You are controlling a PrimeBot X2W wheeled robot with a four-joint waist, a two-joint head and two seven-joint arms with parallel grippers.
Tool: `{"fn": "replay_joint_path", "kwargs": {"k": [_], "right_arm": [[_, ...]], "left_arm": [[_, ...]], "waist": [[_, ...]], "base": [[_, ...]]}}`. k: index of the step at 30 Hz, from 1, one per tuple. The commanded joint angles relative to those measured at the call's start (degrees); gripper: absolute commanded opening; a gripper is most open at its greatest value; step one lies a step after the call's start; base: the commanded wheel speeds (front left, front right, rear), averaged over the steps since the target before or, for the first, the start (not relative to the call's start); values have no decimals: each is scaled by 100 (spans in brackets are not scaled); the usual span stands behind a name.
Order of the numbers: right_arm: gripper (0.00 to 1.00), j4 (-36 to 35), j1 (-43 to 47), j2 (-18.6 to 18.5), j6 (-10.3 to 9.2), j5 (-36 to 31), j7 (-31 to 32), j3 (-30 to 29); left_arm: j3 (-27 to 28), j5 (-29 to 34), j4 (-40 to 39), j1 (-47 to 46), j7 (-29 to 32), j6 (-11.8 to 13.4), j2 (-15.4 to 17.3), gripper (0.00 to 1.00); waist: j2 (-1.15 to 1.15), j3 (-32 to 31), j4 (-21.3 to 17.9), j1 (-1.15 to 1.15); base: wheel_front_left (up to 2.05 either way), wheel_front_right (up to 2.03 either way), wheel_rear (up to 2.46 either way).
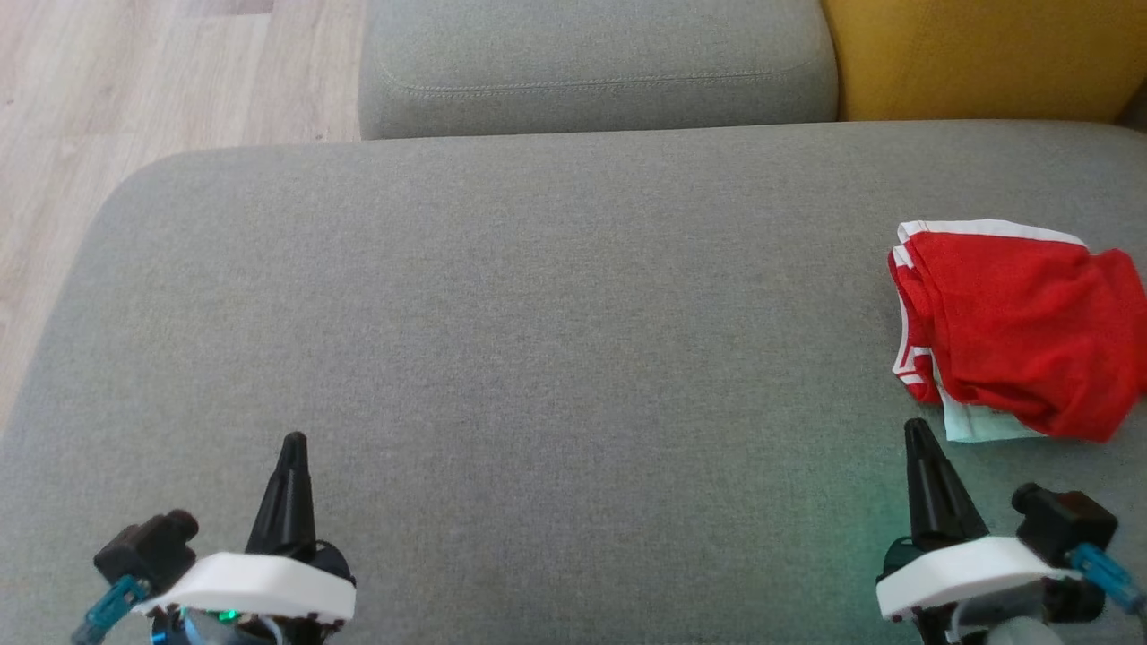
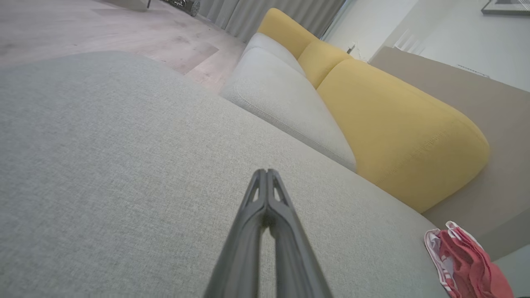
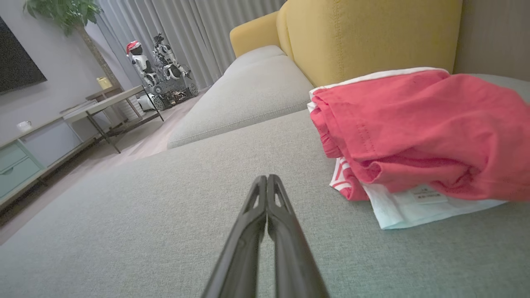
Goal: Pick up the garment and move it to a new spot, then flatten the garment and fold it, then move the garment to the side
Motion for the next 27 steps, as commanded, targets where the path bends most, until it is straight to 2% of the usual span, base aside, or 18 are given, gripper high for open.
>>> {"fn": "replay_joint_path", "kwargs": {"k": [1, 27], "right_arm": [[0, -184, -311, -74, 3, 188, 22, -13], [0, -184, -458, -114, 5, 2153, 379, -141]], "left_arm": [[138, -130, -154, -288, 33, -42, 42, 0], [364, -1642, -17, -484, 462, -135, 63, 0]], "waist": [[0, 0, -2, 0], [0, 13, -53, 0]], "base": [[0, 0, 0], [0, 0, 0]]}}
